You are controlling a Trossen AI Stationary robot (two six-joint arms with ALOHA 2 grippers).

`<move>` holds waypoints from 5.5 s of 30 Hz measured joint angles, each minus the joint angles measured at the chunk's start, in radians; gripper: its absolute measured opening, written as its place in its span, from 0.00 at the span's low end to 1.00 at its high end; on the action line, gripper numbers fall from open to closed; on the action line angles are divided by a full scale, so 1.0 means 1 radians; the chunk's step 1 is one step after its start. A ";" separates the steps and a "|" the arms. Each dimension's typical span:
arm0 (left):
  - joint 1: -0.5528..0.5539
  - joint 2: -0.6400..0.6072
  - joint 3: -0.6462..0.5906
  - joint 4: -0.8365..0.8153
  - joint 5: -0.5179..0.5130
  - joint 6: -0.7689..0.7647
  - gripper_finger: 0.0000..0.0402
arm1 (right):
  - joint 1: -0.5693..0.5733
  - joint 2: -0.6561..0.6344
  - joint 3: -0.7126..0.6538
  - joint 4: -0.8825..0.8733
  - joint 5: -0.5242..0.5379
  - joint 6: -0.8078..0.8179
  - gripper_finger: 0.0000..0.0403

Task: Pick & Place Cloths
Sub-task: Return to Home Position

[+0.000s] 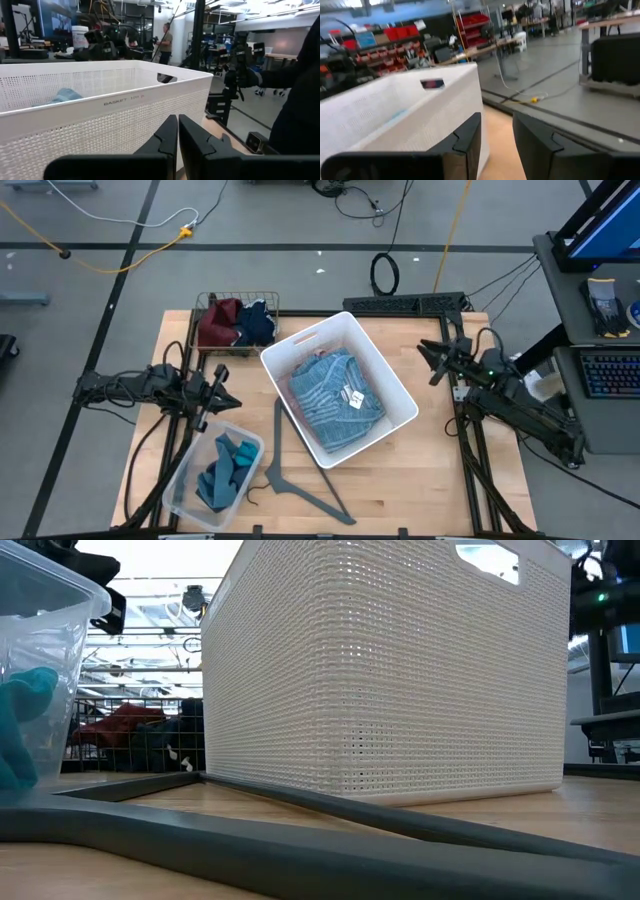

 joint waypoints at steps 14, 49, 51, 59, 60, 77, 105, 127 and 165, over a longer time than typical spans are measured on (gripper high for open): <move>0.000 0.000 0.000 -0.048 0.031 0.023 0.04 | -0.001 -0.005 -0.087 0.106 0.109 -0.065 0.26; 0.000 0.001 -0.085 0.080 -0.103 0.076 0.04 | -0.001 -0.025 -0.087 0.112 0.103 -0.067 0.26; 0.000 0.001 -0.085 0.081 -0.105 0.077 0.04 | -0.001 -0.025 -0.087 0.110 0.103 -0.067 0.26; 0.000 0.002 -0.085 0.065 -0.109 0.003 0.04 | -0.001 -0.024 -0.087 0.092 0.103 -0.068 0.26; 0.000 0.002 -0.085 0.066 -0.109 -0.010 0.04 | -0.001 -0.024 -0.087 0.093 0.102 -0.068 0.26; 0.000 0.002 -0.085 0.068 -0.109 -0.027 0.04 | -0.001 -0.024 -0.087 0.094 0.102 -0.068 0.26; 0.000 0.002 -0.085 0.068 -0.109 -0.027 0.04 | -0.001 -0.024 -0.087 0.094 0.102 -0.068 0.26; 0.000 0.002 -0.085 0.068 -0.109 -0.027 0.04 | -0.001 -0.024 -0.087 0.094 0.102 -0.068 0.26; 0.000 0.002 -0.085 0.068 -0.109 -0.027 0.04 | -0.001 -0.024 -0.087 0.094 0.102 -0.068 0.26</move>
